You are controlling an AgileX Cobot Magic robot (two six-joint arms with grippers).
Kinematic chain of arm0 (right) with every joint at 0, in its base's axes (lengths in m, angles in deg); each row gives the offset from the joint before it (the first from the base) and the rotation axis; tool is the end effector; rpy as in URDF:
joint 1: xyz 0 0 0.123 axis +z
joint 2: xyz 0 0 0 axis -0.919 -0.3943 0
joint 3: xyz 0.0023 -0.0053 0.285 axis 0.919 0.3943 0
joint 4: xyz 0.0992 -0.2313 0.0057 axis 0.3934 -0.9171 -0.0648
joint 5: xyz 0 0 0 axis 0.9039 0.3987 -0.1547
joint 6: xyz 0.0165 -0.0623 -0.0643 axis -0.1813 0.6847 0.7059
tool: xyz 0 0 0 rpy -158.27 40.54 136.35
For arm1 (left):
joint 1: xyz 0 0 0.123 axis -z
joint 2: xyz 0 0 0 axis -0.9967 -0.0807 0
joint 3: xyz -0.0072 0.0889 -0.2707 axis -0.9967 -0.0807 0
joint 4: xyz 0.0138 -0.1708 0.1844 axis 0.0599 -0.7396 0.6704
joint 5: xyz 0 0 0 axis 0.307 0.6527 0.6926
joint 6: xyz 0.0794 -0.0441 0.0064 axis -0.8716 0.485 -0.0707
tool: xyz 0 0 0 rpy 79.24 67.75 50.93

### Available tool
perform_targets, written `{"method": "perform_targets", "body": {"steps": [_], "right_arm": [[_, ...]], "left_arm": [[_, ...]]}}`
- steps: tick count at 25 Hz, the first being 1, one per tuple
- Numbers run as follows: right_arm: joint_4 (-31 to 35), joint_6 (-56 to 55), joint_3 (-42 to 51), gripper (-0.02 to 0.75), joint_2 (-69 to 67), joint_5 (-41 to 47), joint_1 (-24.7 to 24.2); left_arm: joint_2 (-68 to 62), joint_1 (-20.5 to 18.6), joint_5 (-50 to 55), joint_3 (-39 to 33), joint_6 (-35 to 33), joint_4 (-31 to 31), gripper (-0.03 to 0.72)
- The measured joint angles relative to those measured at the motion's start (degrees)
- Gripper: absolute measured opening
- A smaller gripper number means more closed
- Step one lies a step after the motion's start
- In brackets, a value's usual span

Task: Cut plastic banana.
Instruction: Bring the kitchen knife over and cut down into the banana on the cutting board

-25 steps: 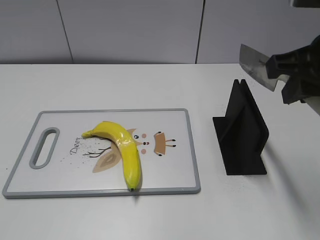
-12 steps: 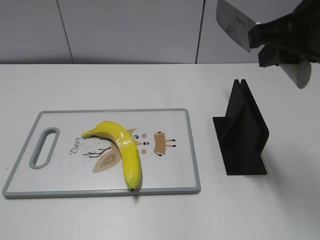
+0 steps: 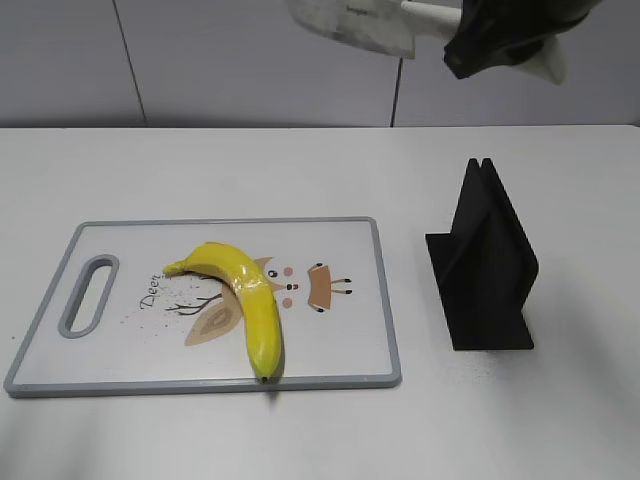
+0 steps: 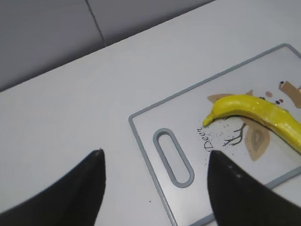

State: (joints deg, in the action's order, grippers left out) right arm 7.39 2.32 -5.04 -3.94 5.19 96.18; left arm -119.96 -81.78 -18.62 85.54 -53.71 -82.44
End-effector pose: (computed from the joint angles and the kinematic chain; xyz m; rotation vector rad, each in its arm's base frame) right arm 0.2934 0.1633 0.3481 -0.8970 2.2683 0.0954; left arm 0.1274 -0.0228 0.3383 0.5699 2.1075 0.0025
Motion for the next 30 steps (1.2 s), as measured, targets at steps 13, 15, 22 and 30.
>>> {"method": "perform_targets", "body": {"steps": [13,15,22,30], "right_arm": [[21.8,43.1,-17.1,0.191,-16.7,18.0,-0.6],[24.4,48.2,-17.1,0.191,-18.2,18.7,-0.7],[33.9,57.7,-17.1,0.191,-22.5,18.9,-0.7],[34.9,59.1,-17.1,0.191,-22.7,18.7,-0.7]], "left_arm": [[-28.5,12.5,12.6,24.3,-26.9,-9.5,0.627],[-32.5,15.2,14.4,27.1,-29.0,-9.1,0.620],[-43.9,16.9,19.7,30.8,-32.4,-2.6,0.595],[-51.5,16.9,16.8,30.8,-33.1,3.2,0.579]]}}
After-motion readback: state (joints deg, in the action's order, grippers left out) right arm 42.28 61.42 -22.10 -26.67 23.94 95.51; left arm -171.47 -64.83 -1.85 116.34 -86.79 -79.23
